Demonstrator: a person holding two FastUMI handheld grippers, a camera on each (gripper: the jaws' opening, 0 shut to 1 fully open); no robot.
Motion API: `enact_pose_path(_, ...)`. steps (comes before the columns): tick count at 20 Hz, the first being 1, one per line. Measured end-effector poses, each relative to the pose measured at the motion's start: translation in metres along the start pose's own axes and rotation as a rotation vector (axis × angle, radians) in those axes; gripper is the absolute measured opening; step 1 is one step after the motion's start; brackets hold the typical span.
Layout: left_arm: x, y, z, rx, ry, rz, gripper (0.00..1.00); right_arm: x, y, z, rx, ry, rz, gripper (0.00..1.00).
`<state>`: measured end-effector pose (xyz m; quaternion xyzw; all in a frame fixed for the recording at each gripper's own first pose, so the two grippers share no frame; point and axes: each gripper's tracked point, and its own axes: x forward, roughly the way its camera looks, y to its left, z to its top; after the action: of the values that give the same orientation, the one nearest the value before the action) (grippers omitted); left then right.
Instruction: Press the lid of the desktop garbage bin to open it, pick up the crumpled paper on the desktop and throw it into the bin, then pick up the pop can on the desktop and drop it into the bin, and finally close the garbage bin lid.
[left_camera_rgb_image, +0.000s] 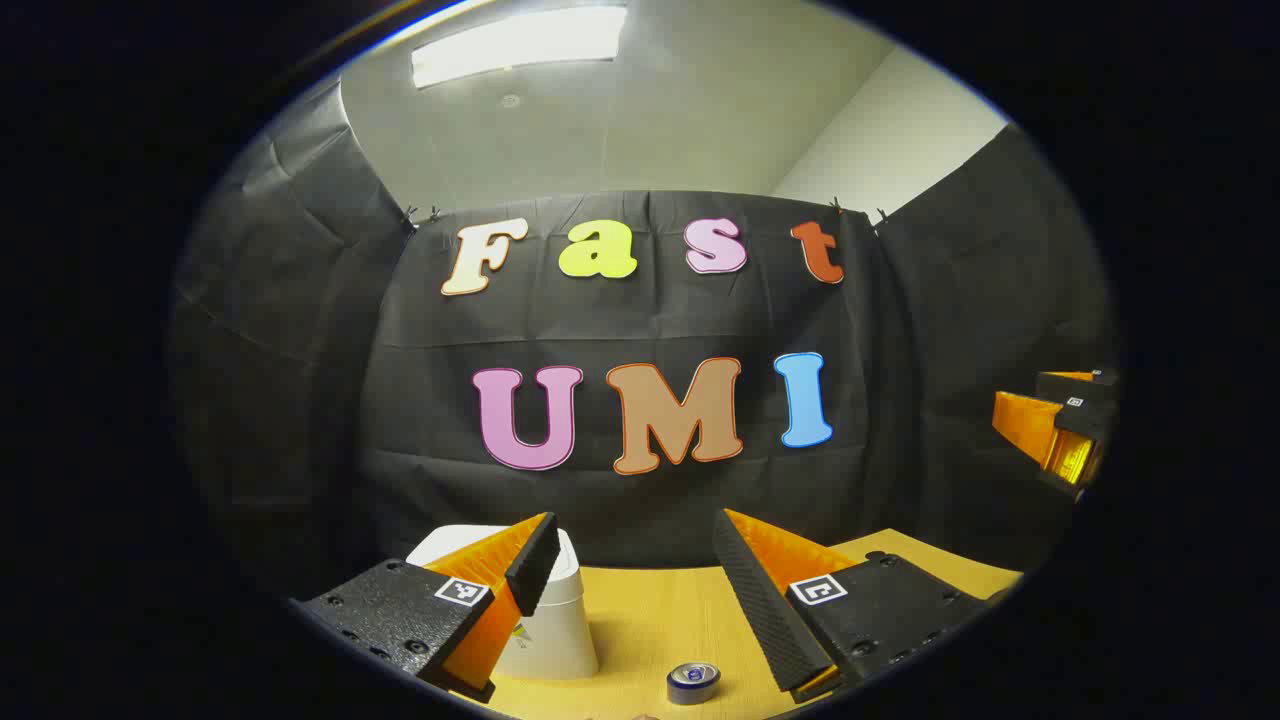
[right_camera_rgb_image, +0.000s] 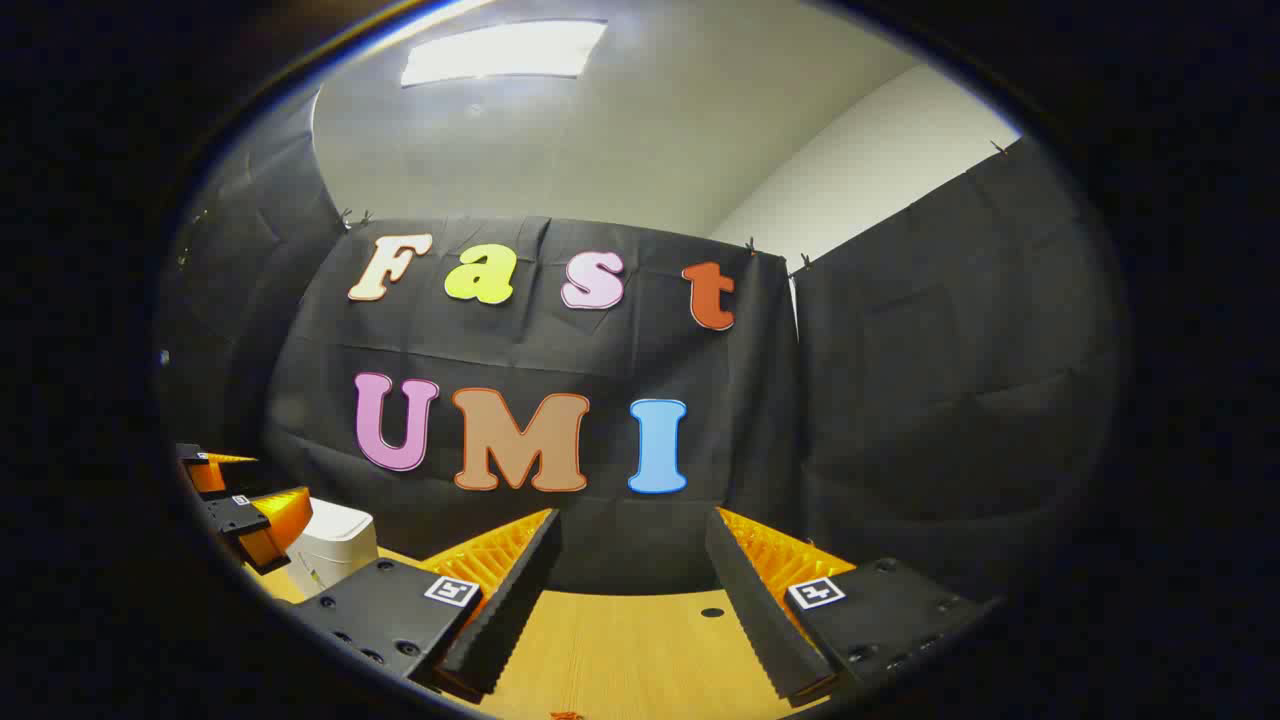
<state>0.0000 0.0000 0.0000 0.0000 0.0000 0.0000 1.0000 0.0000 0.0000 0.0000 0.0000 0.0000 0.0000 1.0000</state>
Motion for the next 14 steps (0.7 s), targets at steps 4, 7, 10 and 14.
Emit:
enact_pose_path(4, 0.003, -0.008, -0.005, 0.010, 0.012, -0.003, 0.93, 0.007, -0.004, -0.010, 0.000, 0.033, 0.008, 0.96)
enact_pose_path(7, 0.006, -0.017, -0.010, 0.016, 0.026, 0.002, 0.93, 0.014, -0.006, -0.021, -0.009, 0.057, 0.037, 1.00)
enact_pose_path(10, 0.008, -0.027, -0.017, 0.022, 0.044, 0.009, 0.93, 0.019, -0.003, -0.036, 0.016, 0.093, 0.091, 1.00)
enact_pose_path(14, 0.018, -0.029, -0.014, 0.005, 0.039, -0.009, 0.91, 0.031, -0.012, -0.041, 0.038, 0.111, 0.052, 0.96)
